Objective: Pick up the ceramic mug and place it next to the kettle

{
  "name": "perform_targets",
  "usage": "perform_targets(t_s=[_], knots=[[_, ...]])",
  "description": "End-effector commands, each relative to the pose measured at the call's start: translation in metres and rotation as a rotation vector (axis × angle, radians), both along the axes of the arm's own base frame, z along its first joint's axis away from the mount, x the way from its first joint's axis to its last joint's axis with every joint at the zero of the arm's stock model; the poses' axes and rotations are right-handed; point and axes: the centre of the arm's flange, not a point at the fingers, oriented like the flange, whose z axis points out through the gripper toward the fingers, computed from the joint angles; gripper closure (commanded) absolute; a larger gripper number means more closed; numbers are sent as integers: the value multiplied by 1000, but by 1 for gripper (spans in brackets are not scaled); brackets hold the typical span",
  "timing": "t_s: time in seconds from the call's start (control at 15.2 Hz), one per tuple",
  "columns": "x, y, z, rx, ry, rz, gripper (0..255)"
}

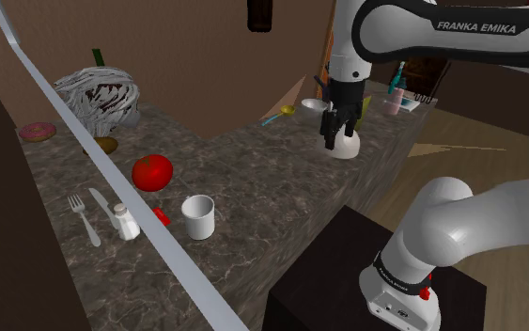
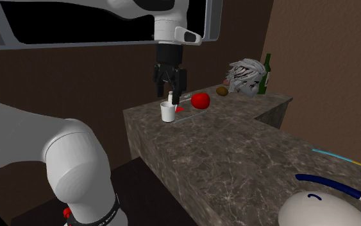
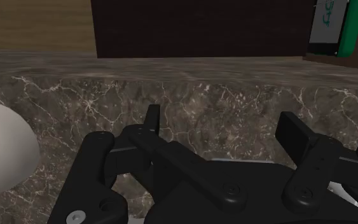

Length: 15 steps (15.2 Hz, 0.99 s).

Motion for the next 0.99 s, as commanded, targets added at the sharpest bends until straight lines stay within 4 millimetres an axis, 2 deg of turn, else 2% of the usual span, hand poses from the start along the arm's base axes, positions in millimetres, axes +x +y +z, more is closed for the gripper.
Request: perform_targets(t_s=[0.0, 0.92], knots=[[0, 0, 0, 0, 0, 0, 0], [77, 148, -72, -12, -51, -34, 0]])
